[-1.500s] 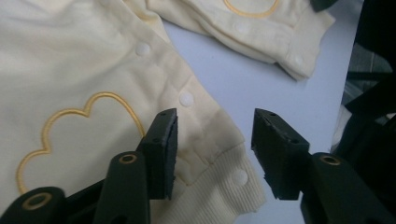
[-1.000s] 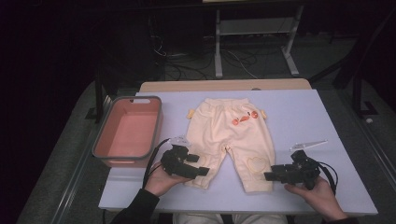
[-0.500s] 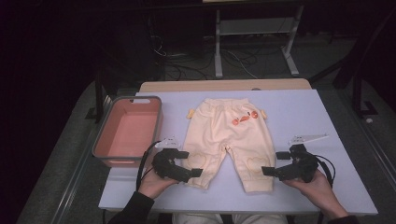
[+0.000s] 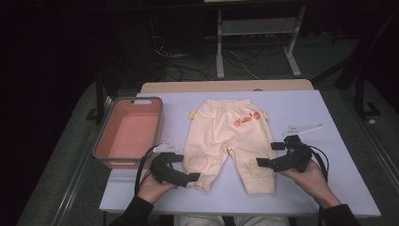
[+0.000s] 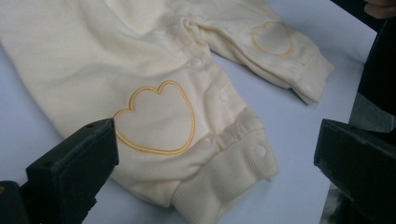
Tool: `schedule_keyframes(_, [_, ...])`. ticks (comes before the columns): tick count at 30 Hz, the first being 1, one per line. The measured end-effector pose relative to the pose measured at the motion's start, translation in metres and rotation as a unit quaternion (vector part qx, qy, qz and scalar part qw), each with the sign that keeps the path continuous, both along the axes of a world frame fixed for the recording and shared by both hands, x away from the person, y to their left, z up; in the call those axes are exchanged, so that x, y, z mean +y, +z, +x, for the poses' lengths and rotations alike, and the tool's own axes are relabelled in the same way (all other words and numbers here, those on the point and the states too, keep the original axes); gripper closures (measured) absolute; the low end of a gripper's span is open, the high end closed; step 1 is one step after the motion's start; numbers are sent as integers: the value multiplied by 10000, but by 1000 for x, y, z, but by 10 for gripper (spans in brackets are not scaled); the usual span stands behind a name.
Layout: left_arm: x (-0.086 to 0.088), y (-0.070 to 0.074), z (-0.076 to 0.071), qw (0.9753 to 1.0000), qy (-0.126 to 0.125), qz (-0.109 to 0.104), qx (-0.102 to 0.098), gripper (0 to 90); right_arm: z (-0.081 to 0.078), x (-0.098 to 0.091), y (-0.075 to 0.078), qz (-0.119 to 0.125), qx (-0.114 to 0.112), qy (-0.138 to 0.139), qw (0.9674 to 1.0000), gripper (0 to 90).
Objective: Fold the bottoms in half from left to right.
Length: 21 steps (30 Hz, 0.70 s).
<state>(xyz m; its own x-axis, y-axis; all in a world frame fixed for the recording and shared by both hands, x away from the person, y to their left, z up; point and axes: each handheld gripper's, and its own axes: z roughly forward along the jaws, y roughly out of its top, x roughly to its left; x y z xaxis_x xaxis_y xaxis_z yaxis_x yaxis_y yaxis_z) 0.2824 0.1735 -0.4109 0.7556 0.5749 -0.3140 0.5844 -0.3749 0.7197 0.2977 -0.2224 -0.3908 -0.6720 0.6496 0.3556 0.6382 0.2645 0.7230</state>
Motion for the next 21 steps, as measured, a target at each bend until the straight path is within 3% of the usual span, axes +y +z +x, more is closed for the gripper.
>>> schedule_keyframes(21, [6,-24,4,9989,147,212,386,0,37,55,5,-131,-254,447,9986,0])
